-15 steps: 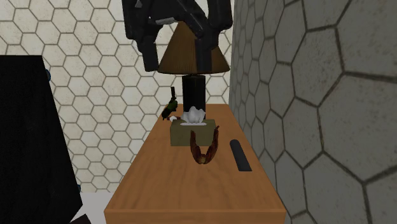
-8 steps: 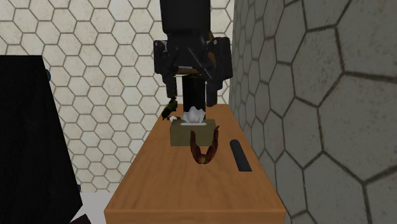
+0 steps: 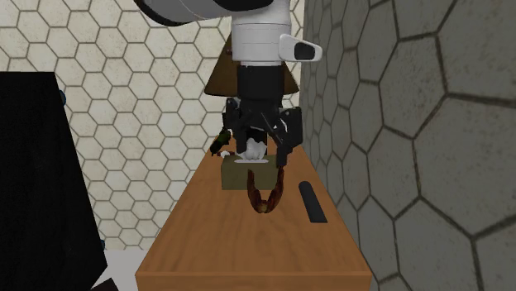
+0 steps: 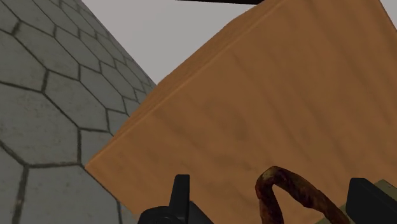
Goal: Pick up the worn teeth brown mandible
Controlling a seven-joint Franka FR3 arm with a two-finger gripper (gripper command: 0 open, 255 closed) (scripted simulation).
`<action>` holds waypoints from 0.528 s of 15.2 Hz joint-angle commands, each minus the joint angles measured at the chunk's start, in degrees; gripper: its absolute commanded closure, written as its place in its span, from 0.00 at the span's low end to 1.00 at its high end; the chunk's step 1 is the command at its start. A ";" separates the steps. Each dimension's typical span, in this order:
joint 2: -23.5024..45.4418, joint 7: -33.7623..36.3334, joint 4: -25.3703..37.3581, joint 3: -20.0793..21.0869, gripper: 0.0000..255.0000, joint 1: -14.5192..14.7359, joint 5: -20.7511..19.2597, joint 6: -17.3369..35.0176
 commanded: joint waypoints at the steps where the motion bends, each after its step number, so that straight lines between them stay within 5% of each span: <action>1: 4.37 1.04 2.22 0.50 0.00 0.42 0.68 2.09; 8: 20.00 3.81 11.74 1.69 0.00 1.64 2.65 7.86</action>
